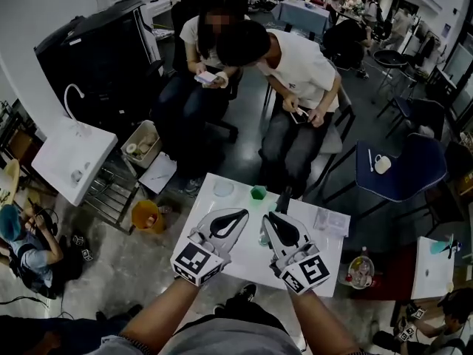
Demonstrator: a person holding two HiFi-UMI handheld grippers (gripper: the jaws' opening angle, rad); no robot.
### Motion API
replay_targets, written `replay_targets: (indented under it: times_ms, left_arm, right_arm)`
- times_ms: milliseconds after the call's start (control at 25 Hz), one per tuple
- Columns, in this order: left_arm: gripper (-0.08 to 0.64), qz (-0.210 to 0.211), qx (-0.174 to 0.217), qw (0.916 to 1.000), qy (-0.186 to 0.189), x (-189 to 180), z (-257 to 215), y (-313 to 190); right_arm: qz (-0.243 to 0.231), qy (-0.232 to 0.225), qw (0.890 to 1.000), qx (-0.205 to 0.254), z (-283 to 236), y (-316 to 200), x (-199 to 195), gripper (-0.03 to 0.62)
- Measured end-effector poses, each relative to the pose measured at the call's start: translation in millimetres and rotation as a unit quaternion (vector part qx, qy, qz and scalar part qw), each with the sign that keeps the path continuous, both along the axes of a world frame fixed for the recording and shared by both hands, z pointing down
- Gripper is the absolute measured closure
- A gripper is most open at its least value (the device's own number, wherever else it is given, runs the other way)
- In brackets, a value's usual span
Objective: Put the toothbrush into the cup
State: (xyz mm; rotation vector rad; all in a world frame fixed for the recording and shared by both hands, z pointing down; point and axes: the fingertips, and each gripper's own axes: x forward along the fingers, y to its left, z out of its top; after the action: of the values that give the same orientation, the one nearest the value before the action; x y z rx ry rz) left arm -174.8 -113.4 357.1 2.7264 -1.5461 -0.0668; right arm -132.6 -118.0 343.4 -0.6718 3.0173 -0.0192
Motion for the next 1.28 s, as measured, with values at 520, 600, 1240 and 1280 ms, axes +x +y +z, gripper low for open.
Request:
replay_targets:
  times_ms: [520, 600, 1240, 1280]
  left_arm:
    - [0.554, 0.002, 0.001, 0.9999, -0.014, -4, 12, -59]
    - [0.554, 0.004, -0.002, 0.9999, -0.012, -8, 16, -66]
    - [0.554, 0.103, -0.027, 0.9944, 0.003, -44, 58, -126]
    - [0.554, 0.110, -0.026, 0.9936, 0.003, -45, 62, -130]
  right_arm:
    - [0.005, -0.002, 1.000, -0.011, 14, -57, -6, 0.551]
    - [0.012, 0.001, 1.000, -0.013, 20, -63, -9, 0.551]
    - [0.157, 0.014, 0.987, -0.028, 65, -124, -48, 0.551]
    - [0.167, 0.016, 0.985, -0.028, 70, -127, -49, 0.551]
